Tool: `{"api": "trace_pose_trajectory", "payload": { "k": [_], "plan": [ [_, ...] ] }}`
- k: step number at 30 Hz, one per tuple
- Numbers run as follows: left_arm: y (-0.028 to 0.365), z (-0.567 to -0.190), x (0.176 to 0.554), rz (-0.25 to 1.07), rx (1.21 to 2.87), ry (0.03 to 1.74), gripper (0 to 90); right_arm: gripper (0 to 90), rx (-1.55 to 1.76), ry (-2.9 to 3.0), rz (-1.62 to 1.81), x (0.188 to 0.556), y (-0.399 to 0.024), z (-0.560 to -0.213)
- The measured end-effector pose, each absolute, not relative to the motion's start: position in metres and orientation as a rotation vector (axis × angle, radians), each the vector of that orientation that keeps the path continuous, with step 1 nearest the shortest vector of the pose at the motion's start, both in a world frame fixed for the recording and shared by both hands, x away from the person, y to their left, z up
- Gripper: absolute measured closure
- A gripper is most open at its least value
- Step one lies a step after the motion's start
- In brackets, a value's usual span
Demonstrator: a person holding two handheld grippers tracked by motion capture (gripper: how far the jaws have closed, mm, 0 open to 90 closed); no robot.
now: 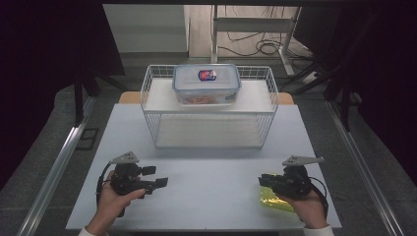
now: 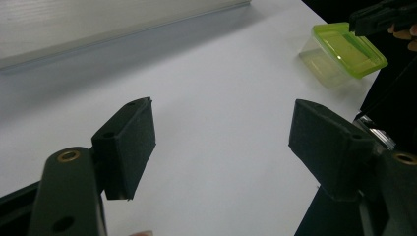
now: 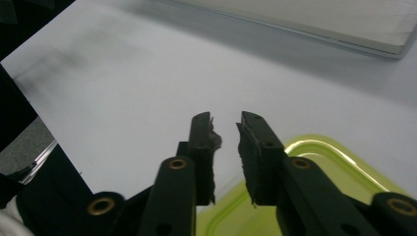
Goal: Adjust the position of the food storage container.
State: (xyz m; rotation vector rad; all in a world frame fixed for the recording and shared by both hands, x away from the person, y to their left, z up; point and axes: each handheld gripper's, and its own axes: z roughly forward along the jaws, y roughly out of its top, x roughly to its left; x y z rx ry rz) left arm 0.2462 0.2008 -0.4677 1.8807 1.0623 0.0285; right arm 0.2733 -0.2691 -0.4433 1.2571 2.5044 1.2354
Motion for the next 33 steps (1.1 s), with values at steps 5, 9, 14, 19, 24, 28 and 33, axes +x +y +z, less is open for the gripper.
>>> {"api": "trace_pose_trajectory", "payload": {
  "k": [5,9,14,19,24,28,33],
  "plan": [
    [0.202,-0.466,0.244,0.035,1.864,1.060,25.8,86.5,1.260,2.457,1.241,0.270,-0.288,-0.435],
    [0.202,-0.465,0.244,0.037,1.863,1.057,25.9,88.9,1.311,2.379,1.243,0.264,-0.314,-0.428],
    [0.202,-0.466,0.244,0.036,1.871,1.057,25.9,88.9,1.369,2.305,1.206,0.256,-0.342,-0.426],
    [0.202,-0.467,0.244,0.040,1.874,1.063,25.9,88.9,1.420,2.260,1.162,0.255,-0.361,-0.429],
    [0.208,-0.473,0.241,0.035,1.869,1.088,26.0,88.9,1.531,2.174,1.068,0.251,-0.389,-0.436],
    [0.209,-0.475,0.240,0.034,1.871,1.095,26.1,88.9,1.593,2.116,1.017,0.245,-0.404,-0.440],
    [0.209,-0.476,0.239,0.031,1.874,1.095,26.1,88.9,1.647,2.121,0.933,0.239,-0.410,-0.450]
  ]
}}
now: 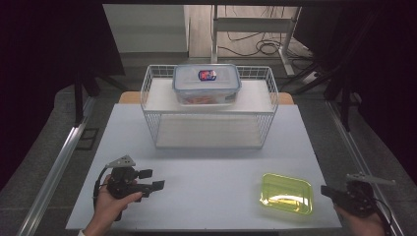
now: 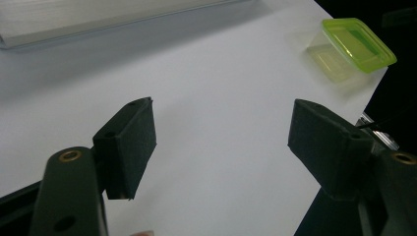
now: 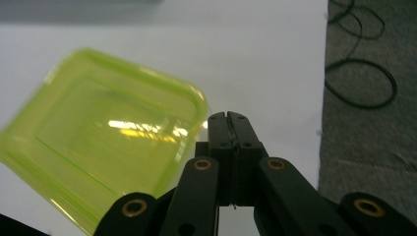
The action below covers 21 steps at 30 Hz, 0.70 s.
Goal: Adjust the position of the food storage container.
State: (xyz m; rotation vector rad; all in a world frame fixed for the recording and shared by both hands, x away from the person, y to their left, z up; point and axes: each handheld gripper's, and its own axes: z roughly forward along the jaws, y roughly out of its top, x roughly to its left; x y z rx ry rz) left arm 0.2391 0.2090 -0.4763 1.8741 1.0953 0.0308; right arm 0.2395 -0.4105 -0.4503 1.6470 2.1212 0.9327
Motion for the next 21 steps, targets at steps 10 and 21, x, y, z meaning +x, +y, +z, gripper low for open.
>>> {"api": "trace_pose_trajectory", "payload": {
  "k": [10,21],
  "plan": [
    [0.208,-0.478,0.240,0.029,1.878,1.096,26.0,89.0,1.651,2.225,0.824,0.242,-0.394,-0.464],
    [0.207,-0.480,0.241,0.026,1.883,1.099,26.0,89.0,1.621,2.295,0.843,0.246,-0.372,-0.467]
  ]
}}
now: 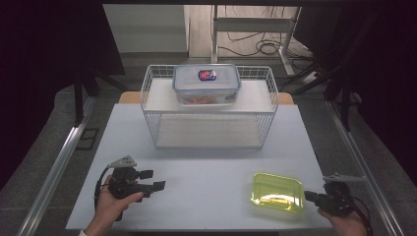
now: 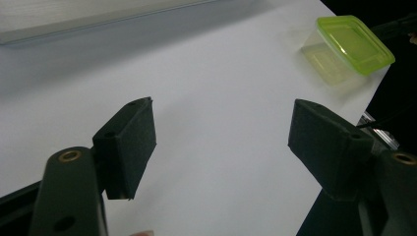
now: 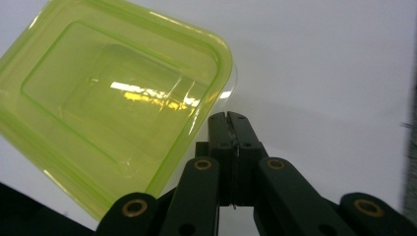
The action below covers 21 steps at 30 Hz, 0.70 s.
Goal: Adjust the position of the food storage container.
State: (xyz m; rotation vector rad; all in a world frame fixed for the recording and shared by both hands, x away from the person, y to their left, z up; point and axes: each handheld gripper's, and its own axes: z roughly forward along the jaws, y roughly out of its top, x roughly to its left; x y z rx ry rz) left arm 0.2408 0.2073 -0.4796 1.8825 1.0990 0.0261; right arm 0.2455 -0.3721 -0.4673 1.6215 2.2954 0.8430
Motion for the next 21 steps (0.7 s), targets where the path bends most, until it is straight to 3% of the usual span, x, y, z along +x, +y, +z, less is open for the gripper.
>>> {"api": "trace_pose_trajectory", "payload": {
  "k": [21],
  "plan": [
    [0.208,-0.485,0.244,0.018,1.888,1.117,26.0,89.0,1.433,2.473,0.901,0.261,-0.288,-0.474]
  ]
}}
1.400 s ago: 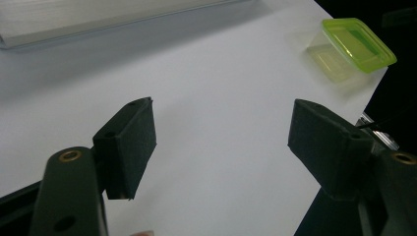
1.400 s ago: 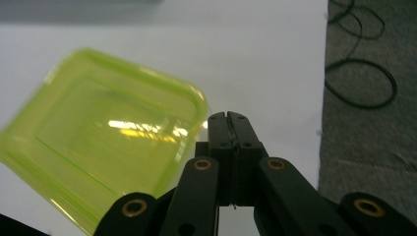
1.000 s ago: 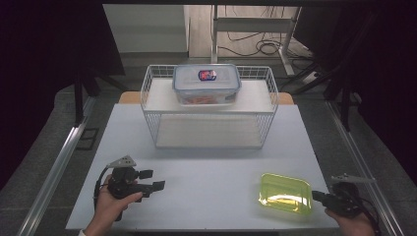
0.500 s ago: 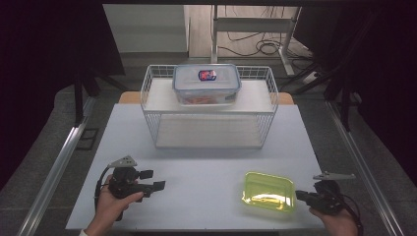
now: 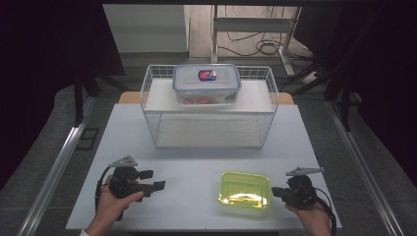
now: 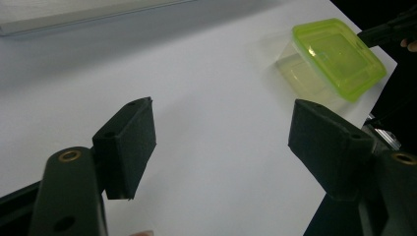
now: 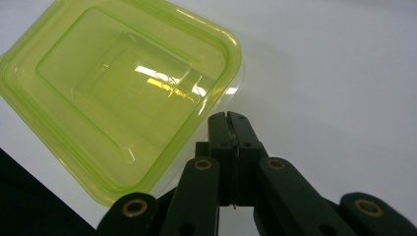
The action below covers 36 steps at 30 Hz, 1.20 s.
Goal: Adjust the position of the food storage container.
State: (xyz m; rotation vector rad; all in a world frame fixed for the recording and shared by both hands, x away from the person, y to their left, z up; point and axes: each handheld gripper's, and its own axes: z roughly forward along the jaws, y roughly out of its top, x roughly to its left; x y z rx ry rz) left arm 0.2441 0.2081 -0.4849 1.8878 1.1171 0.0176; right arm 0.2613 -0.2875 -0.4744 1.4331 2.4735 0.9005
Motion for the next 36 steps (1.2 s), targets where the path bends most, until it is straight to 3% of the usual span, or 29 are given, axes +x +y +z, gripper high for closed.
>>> {"api": "trace_pose_trajectory", "payload": {
  "k": [21,36],
  "plan": [
    [0.209,-0.489,0.246,0.013,1.894,1.131,25.9,89.0,1.202,2.682,0.926,0.276,-0.185,-0.492],
    [0.208,-0.486,0.244,0.008,1.877,1.137,25.5,87.5,1.259,2.598,1.104,0.276,-0.215,-0.480]
  ]
}}
